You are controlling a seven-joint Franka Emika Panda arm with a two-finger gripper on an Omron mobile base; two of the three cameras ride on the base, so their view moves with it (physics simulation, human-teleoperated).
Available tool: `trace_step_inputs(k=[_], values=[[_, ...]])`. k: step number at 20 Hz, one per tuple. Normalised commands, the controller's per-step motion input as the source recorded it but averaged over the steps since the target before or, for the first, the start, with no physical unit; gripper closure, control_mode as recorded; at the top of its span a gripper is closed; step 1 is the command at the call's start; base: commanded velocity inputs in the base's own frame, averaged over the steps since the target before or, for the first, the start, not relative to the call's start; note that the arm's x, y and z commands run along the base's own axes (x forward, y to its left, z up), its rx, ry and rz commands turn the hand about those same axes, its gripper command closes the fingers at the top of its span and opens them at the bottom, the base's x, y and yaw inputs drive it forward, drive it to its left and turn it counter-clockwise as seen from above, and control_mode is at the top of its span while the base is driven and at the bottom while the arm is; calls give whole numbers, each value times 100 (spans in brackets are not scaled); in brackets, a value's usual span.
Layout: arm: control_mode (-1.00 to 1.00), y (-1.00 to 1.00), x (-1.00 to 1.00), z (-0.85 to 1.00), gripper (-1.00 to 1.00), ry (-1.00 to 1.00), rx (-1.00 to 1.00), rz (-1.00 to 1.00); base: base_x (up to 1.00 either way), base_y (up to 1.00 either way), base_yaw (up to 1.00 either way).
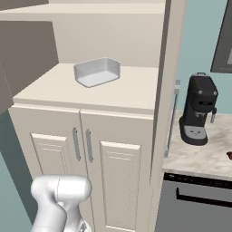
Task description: Retrieve the tupperware from the cabinet, then place the raw meat into the tupperware to avoid contamination.
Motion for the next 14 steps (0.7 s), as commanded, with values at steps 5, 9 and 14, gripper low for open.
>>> trace_step_inputs(k=[5,9,14], values=[[-100,-6,1,0,-100,1,0,-1,0,0,0],[-100,-30,-6,0,-100,0,0,-2,0,0,0],[-100,-28,-1,0,-100,0,0,-2,0,0,0]])
